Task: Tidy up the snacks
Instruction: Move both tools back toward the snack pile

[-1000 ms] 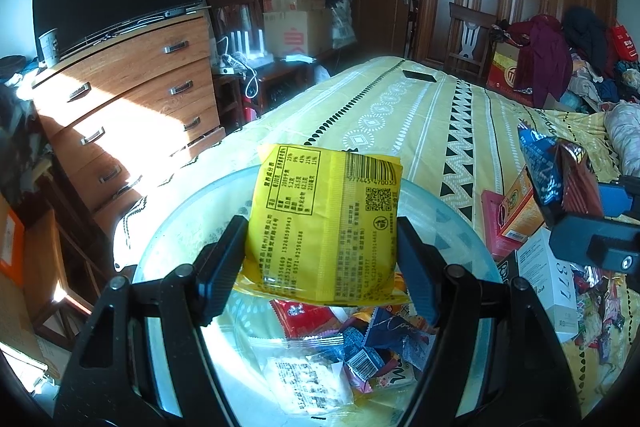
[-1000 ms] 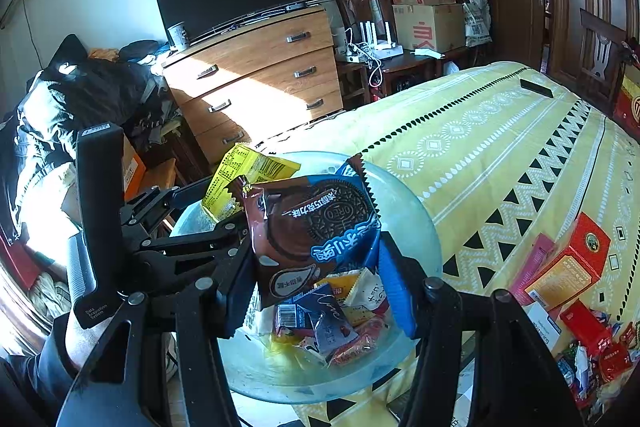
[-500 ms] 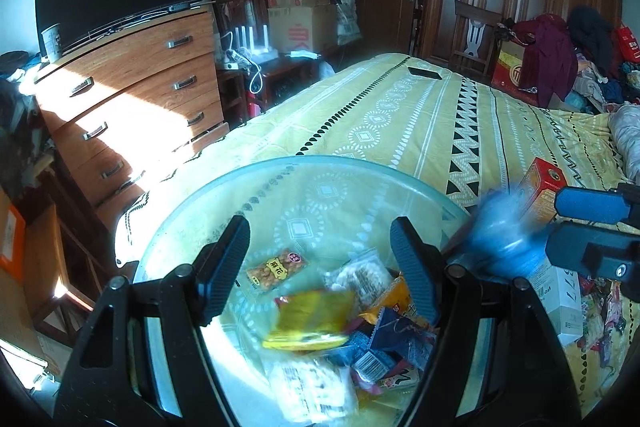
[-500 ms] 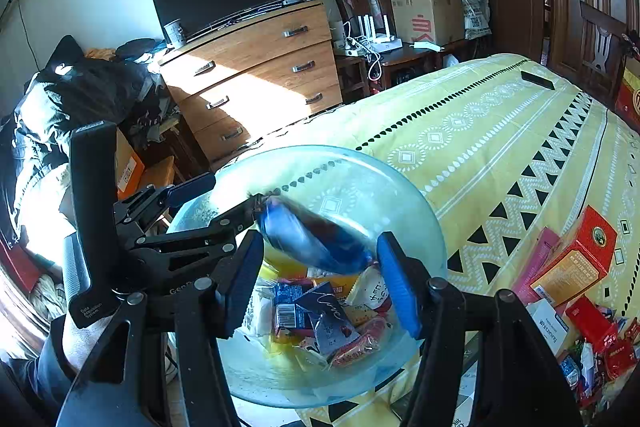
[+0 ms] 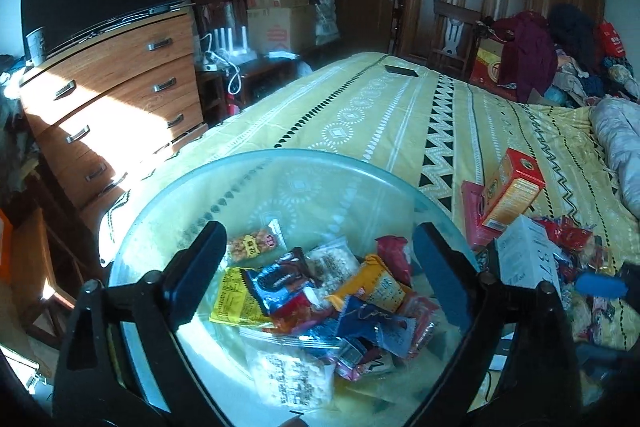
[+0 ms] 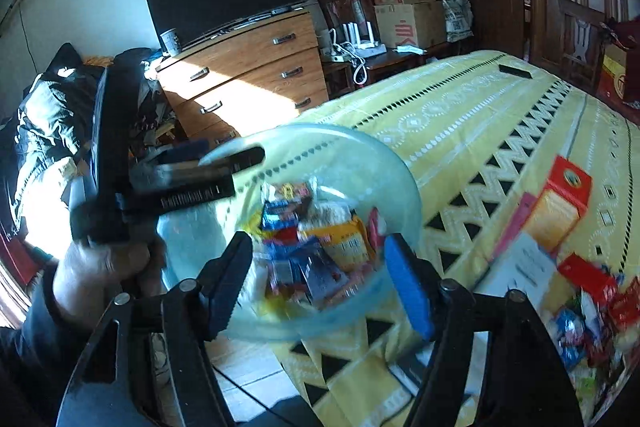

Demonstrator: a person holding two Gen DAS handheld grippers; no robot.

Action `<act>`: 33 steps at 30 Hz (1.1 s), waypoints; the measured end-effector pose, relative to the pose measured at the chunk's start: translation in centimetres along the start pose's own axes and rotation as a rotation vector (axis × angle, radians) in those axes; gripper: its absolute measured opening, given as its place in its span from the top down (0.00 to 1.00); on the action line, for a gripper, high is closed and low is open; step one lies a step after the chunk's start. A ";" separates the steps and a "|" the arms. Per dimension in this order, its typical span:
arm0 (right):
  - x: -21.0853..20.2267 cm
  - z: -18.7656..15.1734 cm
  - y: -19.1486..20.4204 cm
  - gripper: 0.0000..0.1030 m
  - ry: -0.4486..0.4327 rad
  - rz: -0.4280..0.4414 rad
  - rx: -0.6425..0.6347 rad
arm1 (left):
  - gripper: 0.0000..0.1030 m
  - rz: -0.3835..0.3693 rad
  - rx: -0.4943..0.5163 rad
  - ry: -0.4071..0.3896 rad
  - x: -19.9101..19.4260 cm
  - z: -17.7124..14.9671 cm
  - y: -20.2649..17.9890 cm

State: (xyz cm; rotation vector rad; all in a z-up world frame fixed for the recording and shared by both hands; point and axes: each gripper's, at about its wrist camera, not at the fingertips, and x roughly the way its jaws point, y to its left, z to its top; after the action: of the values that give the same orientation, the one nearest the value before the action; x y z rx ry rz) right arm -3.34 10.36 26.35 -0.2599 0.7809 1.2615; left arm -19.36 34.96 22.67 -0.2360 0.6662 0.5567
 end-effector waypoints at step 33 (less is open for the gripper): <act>-23.6 -37.3 -23.0 0.24 0.070 -0.415 0.684 | 0.19 -0.556 0.351 0.462 9.1 -13.9 -38.9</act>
State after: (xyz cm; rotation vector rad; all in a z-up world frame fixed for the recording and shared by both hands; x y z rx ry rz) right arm 1.37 -36.23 9.46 0.0914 1.1054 0.5500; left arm 1.06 1.20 7.37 -0.2081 1.0827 -0.1617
